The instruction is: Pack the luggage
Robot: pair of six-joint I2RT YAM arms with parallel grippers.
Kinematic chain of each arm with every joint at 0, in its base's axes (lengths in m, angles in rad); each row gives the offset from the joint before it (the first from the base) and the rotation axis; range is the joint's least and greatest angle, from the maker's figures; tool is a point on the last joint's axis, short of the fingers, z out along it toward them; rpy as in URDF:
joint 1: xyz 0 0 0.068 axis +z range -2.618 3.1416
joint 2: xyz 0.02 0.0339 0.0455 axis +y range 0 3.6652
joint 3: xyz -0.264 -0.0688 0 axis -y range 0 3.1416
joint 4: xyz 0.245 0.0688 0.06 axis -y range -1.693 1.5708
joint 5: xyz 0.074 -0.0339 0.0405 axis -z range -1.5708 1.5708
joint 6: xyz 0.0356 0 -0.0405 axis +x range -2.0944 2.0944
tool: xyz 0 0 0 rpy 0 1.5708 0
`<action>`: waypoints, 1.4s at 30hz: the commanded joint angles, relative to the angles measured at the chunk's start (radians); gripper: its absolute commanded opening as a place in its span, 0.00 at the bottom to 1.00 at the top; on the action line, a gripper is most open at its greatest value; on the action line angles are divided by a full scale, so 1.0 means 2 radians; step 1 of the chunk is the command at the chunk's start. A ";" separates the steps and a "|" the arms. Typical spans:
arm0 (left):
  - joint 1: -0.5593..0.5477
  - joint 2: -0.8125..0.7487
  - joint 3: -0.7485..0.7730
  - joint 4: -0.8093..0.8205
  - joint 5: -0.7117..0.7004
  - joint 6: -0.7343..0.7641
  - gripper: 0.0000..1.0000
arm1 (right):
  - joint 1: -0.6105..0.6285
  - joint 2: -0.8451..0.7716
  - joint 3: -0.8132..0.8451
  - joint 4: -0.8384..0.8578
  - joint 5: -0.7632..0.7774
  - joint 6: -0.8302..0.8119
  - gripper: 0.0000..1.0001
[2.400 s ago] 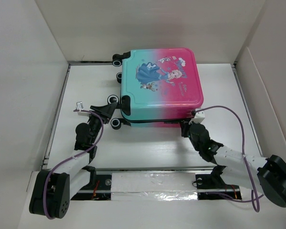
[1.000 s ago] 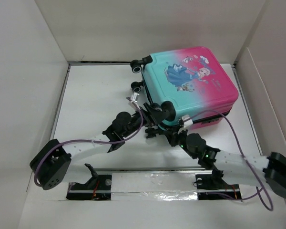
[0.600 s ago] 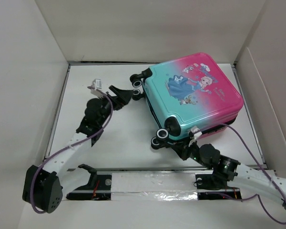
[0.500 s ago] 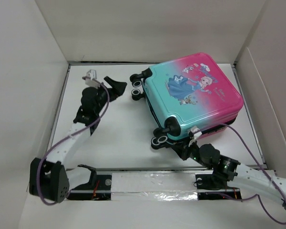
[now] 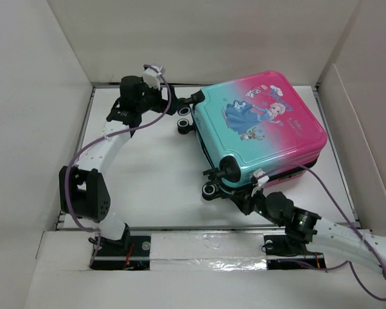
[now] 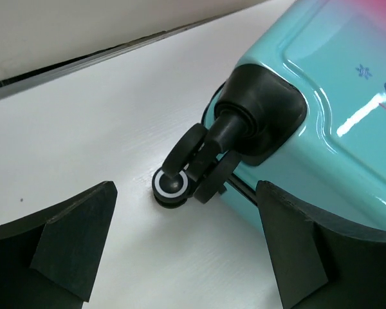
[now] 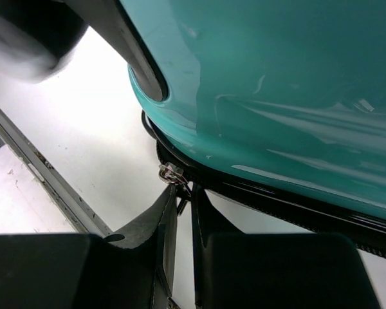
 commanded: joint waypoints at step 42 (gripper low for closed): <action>-0.075 0.225 0.233 -0.106 -0.048 0.210 0.59 | -0.067 0.021 0.047 0.067 -0.114 -0.029 0.00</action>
